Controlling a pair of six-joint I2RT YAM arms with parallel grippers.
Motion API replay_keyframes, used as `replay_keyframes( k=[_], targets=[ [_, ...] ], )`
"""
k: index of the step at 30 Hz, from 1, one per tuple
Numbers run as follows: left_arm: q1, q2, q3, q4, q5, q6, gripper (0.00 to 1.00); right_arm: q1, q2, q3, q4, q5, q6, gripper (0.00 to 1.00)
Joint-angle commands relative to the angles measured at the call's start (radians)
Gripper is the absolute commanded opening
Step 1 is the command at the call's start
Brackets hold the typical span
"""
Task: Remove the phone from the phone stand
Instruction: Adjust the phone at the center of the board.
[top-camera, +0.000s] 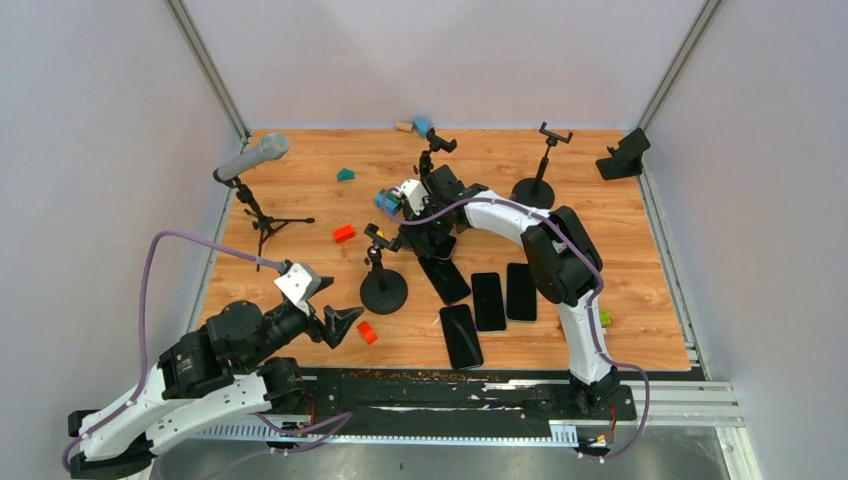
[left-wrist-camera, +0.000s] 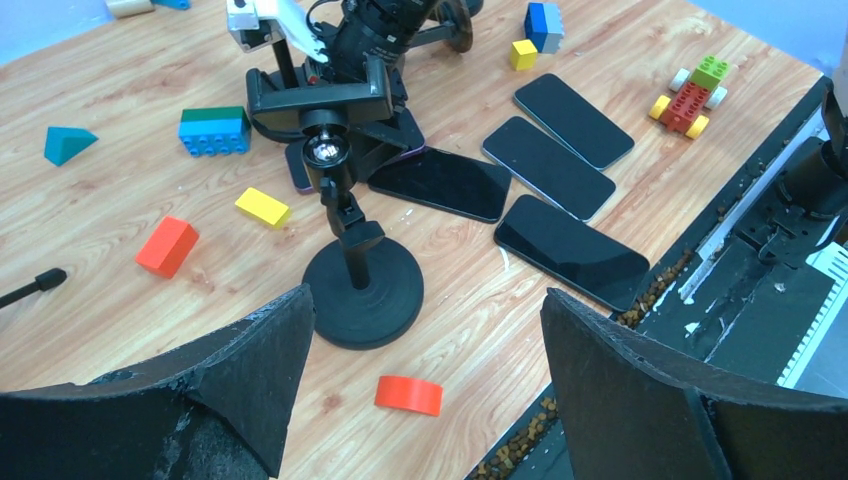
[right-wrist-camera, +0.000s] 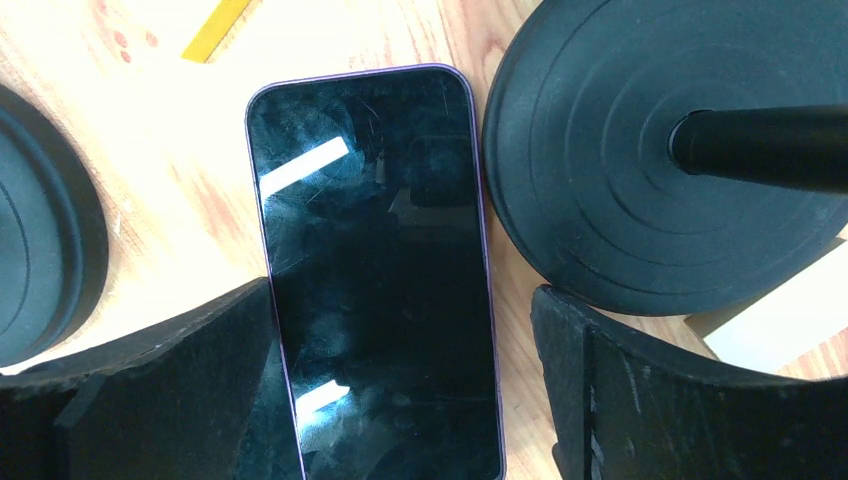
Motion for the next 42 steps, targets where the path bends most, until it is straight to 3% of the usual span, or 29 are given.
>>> replay_keyframes(
  k=[1,10,16,42],
  targets=[
    [-0.003,-0.001,-0.004,0.043,0.015,0.012,0.91,-0.008,0.038,0.047,-0.025,-0.013,0.011,1.0],
    [-0.003,0.002,-0.005,0.043,0.013,0.012,0.91,-0.008,0.051,0.061,-0.035,-0.043,0.042,0.92],
    [-0.003,0.005,-0.007,0.044,0.016,0.012,0.91,-0.001,0.027,0.03,-0.039,-0.078,0.062,1.0],
    [-0.003,0.016,-0.007,0.046,0.025,0.012,0.93,0.038,-0.02,-0.023,-0.101,0.041,0.101,1.0]
  ],
)
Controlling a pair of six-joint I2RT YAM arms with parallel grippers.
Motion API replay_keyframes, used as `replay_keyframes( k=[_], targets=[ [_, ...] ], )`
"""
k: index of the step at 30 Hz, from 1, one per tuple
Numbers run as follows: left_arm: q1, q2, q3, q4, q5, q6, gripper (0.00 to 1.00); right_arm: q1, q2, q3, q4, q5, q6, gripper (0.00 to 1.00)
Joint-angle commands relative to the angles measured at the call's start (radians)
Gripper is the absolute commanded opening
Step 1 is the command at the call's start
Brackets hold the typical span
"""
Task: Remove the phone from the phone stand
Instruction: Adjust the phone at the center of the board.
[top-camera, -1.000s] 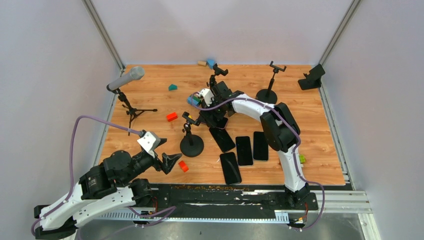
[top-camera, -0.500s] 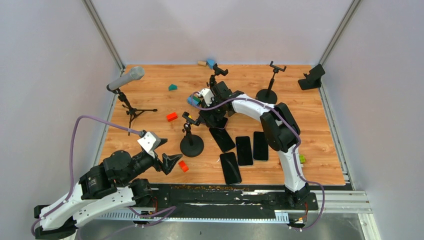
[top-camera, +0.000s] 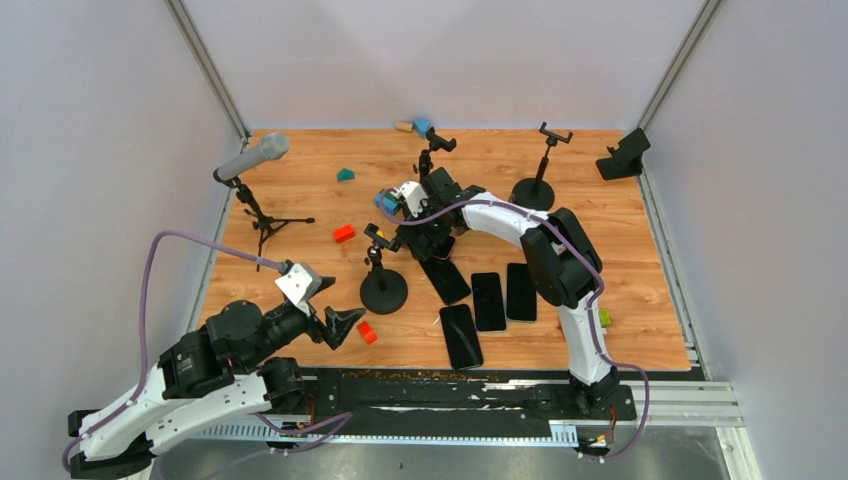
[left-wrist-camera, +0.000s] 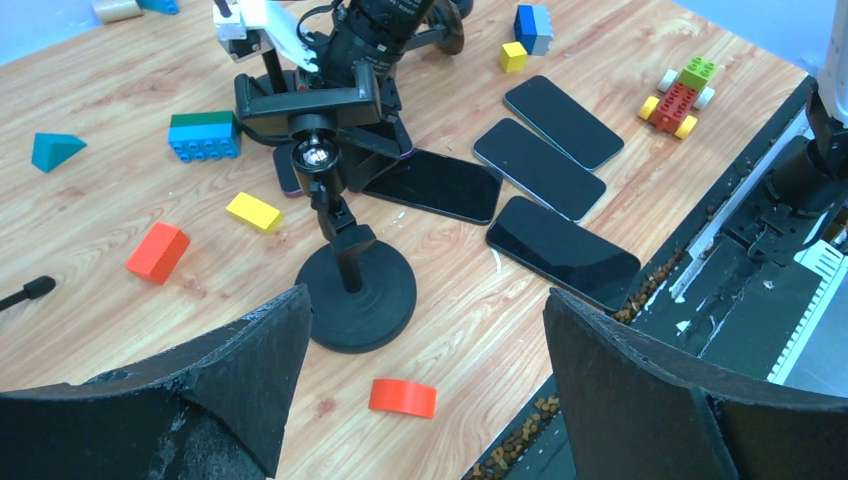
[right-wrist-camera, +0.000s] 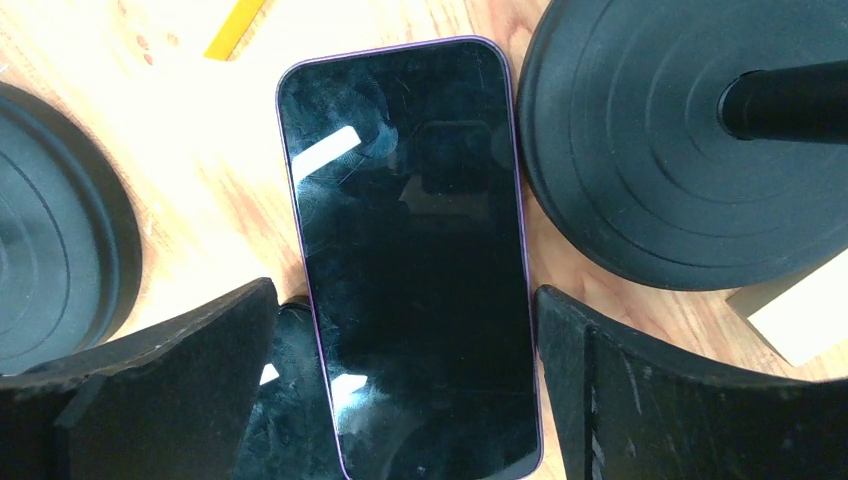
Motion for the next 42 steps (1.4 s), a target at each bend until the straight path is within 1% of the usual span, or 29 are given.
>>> replay_keyframes(
  k=[1,4,7,10,13,17,18,20,21,22,23,24,26,27,28,29,34,39,42],
  targets=[
    [-0.003,0.014,-0.007,0.039,0.007,0.012,0.93,0.008,-0.008,-0.019,-0.075,0.019,0.03,0.99],
    [-0.003,0.015,-0.007,0.038,0.007,0.012,0.93,0.009,-0.001,-0.01,-0.083,0.023,0.041,0.94],
    [-0.003,0.016,-0.008,0.039,0.007,0.012,0.93,0.015,-0.004,-0.007,-0.09,0.013,0.05,0.88],
    [-0.003,0.017,-0.008,0.039,0.009,0.013,0.94,0.025,-0.002,-0.005,-0.093,0.014,0.05,0.78],
    [-0.003,0.02,-0.008,0.039,0.01,0.013,0.94,0.029,0.012,0.006,-0.101,0.008,0.053,0.71],
    [-0.003,0.021,-0.008,0.04,0.01,0.013,0.94,0.034,0.029,0.016,-0.106,0.013,0.058,0.73],
    [-0.004,0.023,-0.008,0.04,0.011,0.013,0.94,0.036,0.032,0.018,-0.107,0.018,0.058,0.76],
    [-0.003,0.023,-0.008,0.041,0.012,0.013,0.94,0.039,0.034,0.021,-0.107,0.032,0.061,0.86],
    [-0.003,0.023,-0.008,0.041,0.012,0.013,0.94,0.04,0.035,0.021,-0.107,0.037,0.06,0.89],
    [-0.003,0.025,-0.008,0.041,0.012,0.013,0.94,0.04,0.035,0.022,-0.107,0.036,0.057,0.89],
    [-0.003,0.025,-0.008,0.04,0.013,0.013,0.94,0.041,0.035,0.021,-0.107,0.034,0.054,0.87],
    [-0.003,0.026,-0.008,0.04,0.013,0.013,0.94,0.041,0.035,0.023,-0.107,0.034,0.054,0.82],
    [-0.003,0.027,-0.008,0.04,0.013,0.013,0.94,0.041,0.033,0.025,-0.106,0.039,0.055,0.67],
    [-0.003,0.027,-0.008,0.04,0.012,0.013,0.94,0.041,0.03,0.027,-0.105,0.043,0.057,0.56],
    [-0.003,0.027,-0.008,0.039,0.012,0.013,0.94,0.041,0.027,0.03,-0.106,0.047,0.06,0.49],
    [-0.003,0.027,-0.008,0.039,0.012,0.013,0.94,0.041,0.022,0.031,-0.104,0.05,0.063,0.45],
    [-0.003,0.028,-0.008,0.039,0.013,0.013,0.94,0.041,-0.037,0.024,-0.084,0.056,0.083,0.36],
    [-0.003,0.031,-0.008,0.039,0.012,0.013,0.95,0.04,-0.145,-0.035,-0.06,0.1,0.1,0.32],
    [-0.003,0.034,-0.008,0.04,0.013,0.013,0.95,0.04,-0.209,-0.104,-0.044,0.115,0.114,0.3]
  ],
)
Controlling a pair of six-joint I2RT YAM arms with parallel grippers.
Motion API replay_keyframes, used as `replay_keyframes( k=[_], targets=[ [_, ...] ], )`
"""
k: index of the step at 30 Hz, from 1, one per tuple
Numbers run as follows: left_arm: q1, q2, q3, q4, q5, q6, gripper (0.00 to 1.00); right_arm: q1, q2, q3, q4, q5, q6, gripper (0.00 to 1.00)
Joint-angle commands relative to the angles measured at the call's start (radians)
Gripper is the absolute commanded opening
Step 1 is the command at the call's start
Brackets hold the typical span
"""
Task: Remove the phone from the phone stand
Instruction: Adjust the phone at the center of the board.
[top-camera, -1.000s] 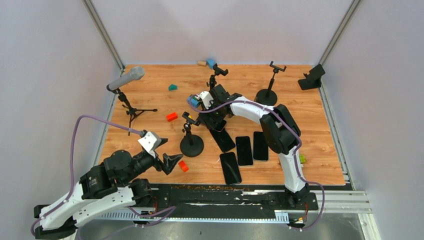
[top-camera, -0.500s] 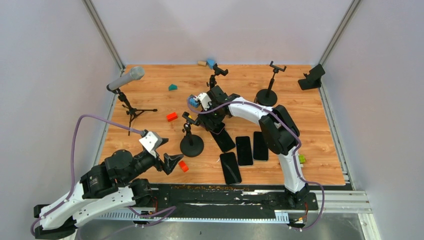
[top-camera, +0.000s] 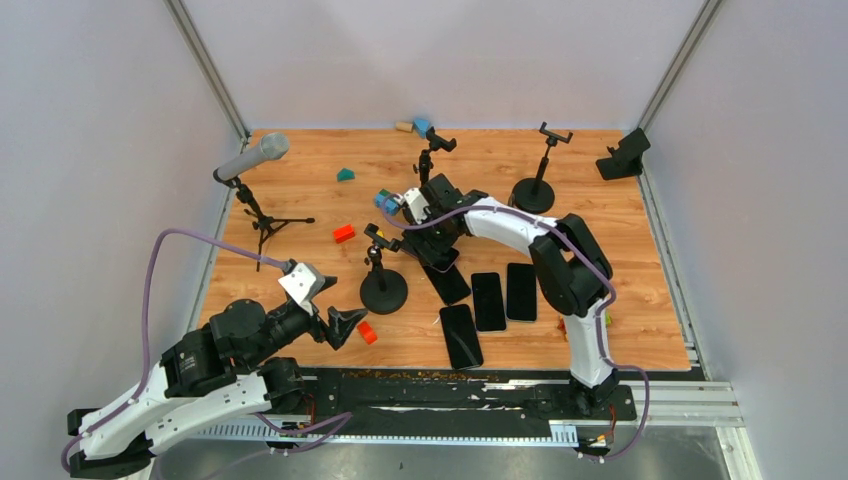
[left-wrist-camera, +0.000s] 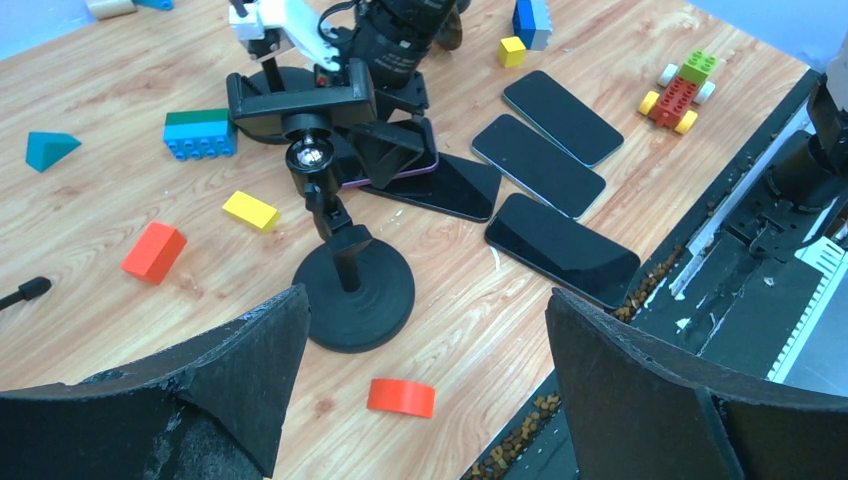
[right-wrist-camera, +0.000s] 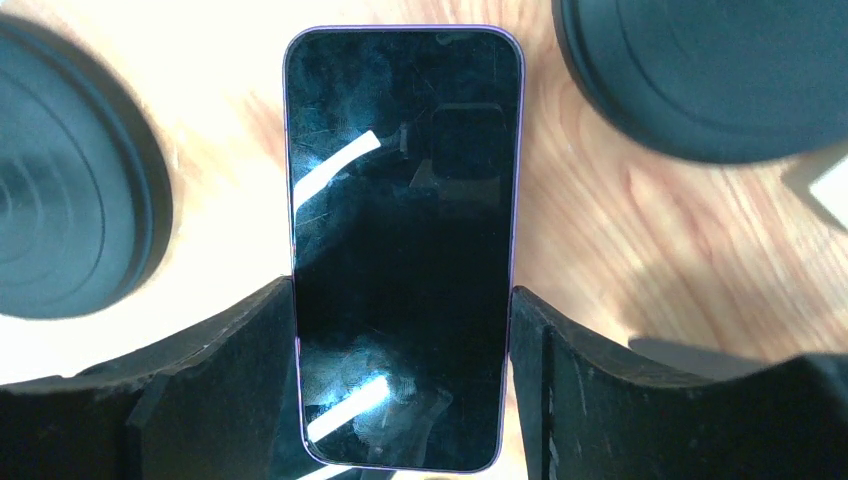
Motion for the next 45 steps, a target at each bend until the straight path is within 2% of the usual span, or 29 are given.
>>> replay_keyframes(
  k=[1,9,14,22,29,34,36,39,41,45],
  targets=[
    [-0.003,0.016,-0.008,0.033,0.009,0.013,0.95,0.006,-0.156,-0.078,0.032,0.04,0.039,0.3],
    [-0.003,0.014,-0.008,0.035,0.014,0.013,0.95,-0.041,-0.307,-0.34,0.132,0.11,0.091,0.3],
    [-0.003,0.014,-0.009,0.037,0.016,0.012,0.95,-0.106,-0.325,-0.401,0.152,0.134,0.113,0.3],
    [-0.003,0.015,-0.009,0.039,0.021,0.015,0.95,-0.219,-0.282,-0.344,0.152,0.159,0.148,0.3],
    [-0.003,0.014,-0.01,0.039,0.021,0.015,0.95,-0.226,-0.159,-0.204,0.124,0.13,0.091,0.33],
    [-0.003,0.013,-0.01,0.039,0.019,0.015,0.95,-0.226,-0.107,-0.162,0.12,0.129,0.076,0.36],
    [-0.003,0.014,-0.01,0.039,0.02,0.015,0.95,-0.225,-0.107,-0.174,0.119,0.12,0.078,0.43],
    [-0.004,0.015,-0.01,0.038,0.022,0.014,0.96,-0.225,-0.128,-0.215,0.121,0.102,0.087,0.7],
    [-0.004,0.017,-0.011,0.04,0.022,0.015,0.96,-0.225,-0.153,-0.237,0.122,0.096,0.089,0.84],
    [-0.003,0.023,-0.011,0.039,0.022,0.015,0.96,-0.225,-0.243,-0.265,0.127,0.106,0.101,0.91]
  ],
)
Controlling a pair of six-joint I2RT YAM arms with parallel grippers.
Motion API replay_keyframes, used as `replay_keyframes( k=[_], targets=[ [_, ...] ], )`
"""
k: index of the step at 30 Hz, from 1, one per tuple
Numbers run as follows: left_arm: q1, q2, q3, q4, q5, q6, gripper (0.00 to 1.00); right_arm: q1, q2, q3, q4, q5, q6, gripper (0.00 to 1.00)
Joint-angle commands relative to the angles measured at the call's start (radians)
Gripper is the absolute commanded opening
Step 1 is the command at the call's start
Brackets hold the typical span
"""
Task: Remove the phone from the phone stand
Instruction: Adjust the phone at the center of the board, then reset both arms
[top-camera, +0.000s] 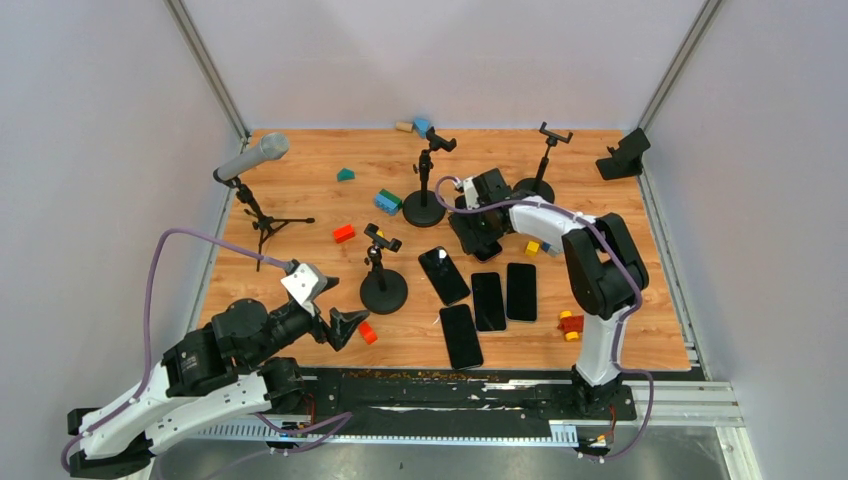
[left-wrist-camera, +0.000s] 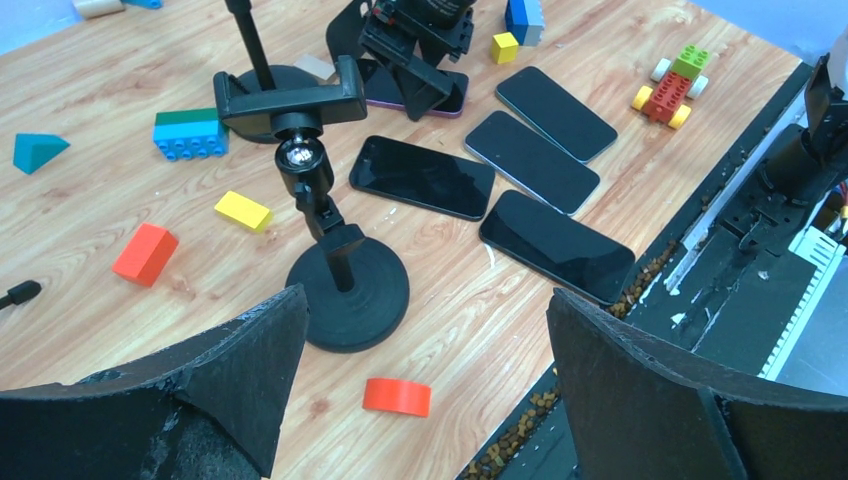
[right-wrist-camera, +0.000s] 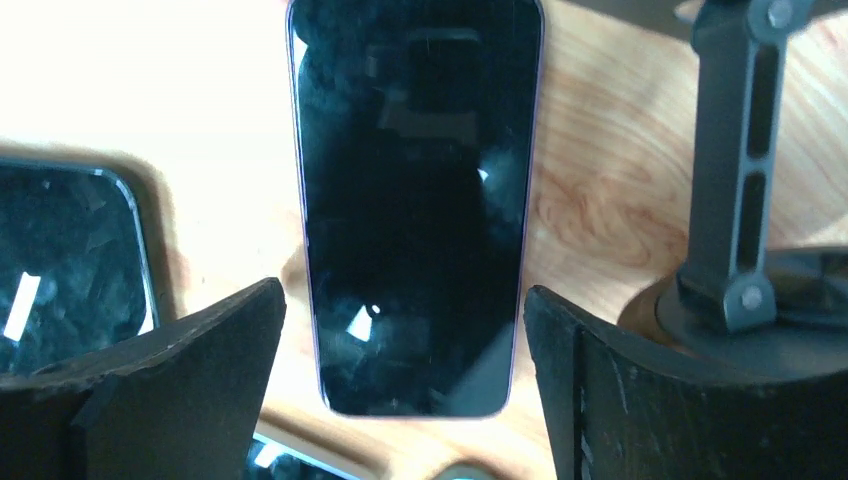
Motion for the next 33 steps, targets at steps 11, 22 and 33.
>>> replay_keyframes(
  k=[11,22,33],
  targets=[
    [-0.003,0.049,-0.011,0.032,-0.051,-0.015,1.0,0.008,-0.539,-0.21,0.043,-0.042,0.173,0.99],
    [-0.003,0.162,0.029,-0.044,-0.299,-0.127,1.0,0.007,-0.938,-0.352,-0.345,0.226,0.54,1.0],
    [-0.003,0.203,0.05,-0.072,-0.321,-0.152,1.0,0.009,-1.302,-0.466,-0.38,0.412,0.539,1.0]
  ],
)
